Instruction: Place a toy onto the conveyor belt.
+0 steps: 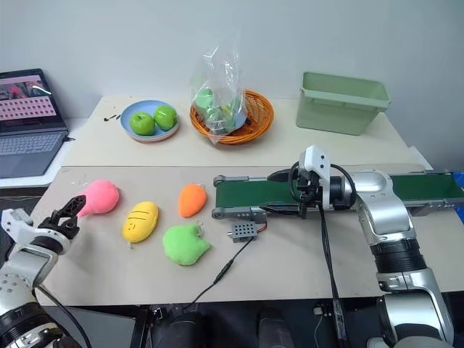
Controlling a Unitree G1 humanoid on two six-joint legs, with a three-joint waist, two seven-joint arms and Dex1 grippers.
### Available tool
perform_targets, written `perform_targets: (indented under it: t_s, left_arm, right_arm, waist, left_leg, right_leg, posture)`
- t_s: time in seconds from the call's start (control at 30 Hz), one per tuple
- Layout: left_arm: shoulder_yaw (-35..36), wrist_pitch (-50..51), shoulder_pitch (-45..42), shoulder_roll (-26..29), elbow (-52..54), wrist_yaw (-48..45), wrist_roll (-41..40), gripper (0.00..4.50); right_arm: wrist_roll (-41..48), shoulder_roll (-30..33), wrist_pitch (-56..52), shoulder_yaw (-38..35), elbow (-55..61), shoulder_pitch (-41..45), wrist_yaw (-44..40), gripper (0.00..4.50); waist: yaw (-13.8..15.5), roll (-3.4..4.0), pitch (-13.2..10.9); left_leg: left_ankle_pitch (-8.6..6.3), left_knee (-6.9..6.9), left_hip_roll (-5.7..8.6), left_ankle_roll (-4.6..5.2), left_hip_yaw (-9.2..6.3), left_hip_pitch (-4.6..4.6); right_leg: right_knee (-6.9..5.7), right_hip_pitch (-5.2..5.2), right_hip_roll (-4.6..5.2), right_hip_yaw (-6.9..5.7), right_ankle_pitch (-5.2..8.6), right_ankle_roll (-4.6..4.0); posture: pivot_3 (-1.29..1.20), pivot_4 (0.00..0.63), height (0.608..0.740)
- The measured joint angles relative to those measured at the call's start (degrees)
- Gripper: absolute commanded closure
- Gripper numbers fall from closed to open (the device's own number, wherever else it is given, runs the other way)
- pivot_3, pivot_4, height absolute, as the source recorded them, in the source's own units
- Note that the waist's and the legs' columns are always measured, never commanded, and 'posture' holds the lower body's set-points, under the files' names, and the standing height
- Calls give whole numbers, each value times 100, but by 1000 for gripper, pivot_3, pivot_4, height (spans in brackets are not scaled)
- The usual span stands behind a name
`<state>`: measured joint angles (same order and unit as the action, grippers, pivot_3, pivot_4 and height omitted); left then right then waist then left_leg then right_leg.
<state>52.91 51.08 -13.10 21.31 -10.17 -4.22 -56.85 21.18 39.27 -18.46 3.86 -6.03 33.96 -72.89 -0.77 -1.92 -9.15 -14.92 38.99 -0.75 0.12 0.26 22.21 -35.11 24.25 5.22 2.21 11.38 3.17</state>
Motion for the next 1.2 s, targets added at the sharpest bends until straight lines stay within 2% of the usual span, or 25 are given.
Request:
perform_targets:
  t_s: [0.17,0.37,0.87,0.97,1.17,1.2]
  left_arm:
    - [136,28,-10,-24,-265,182,-400,93]
    - [59,-78,-364,189,-1093,153,-393,93]
    - [-579,-1011,-1504,739,-3078,-691,392,93]
    - [-675,-1220,-1774,812,-3537,-855,535,768]
    - [-744,-1372,-1977,810,-4047,-1074,662,3057]
    - [-743,-1381,-1988,810,-4073,-1100,677,3313]
  right_arm:
    - [-57,1,63,0,-21,81,-16,0]
    - [-91,5,70,0,-23,89,-4,0]
    - [-304,191,204,-42,-88,167,161,0]
    - [-306,202,204,-46,-87,165,191,0]
    - [-314,277,205,-46,-87,162,209,0]
    - [-314,290,205,-46,-87,162,212,0]
  waist:
    - [0,0,0]
    - [1,0,0]
    - [25,3,2]
    - [29,3,2]
    - [5,2,1]
    - [5,2,1]
  left_leg:
    - [0,-1,1,-1,5,0]
    - [2,-1,2,-3,15,-2]
    - [4,-3,5,-6,16,-11]
    - [4,-2,6,-7,16,-10]
    - [3,-3,4,-6,14,4]
    - [4,-3,4,-6,14,4]
  right_leg:
    - [2,0,0,1,0,0]
    - [0,-3,-2,-2,0,-1]
    - [-1,-12,0,-4,0,-1]
    - [-1,-13,0,-5,0,-1]
    - [2,-1,1,-6,0,0]
    - [2,0,1,-6,0,0]
  posture:
    - [0,150,740]
    - [0,150,740]
    - [0,150,740]
    - [0,150,740]
    - [0,150,740]
    - [0,150,740]
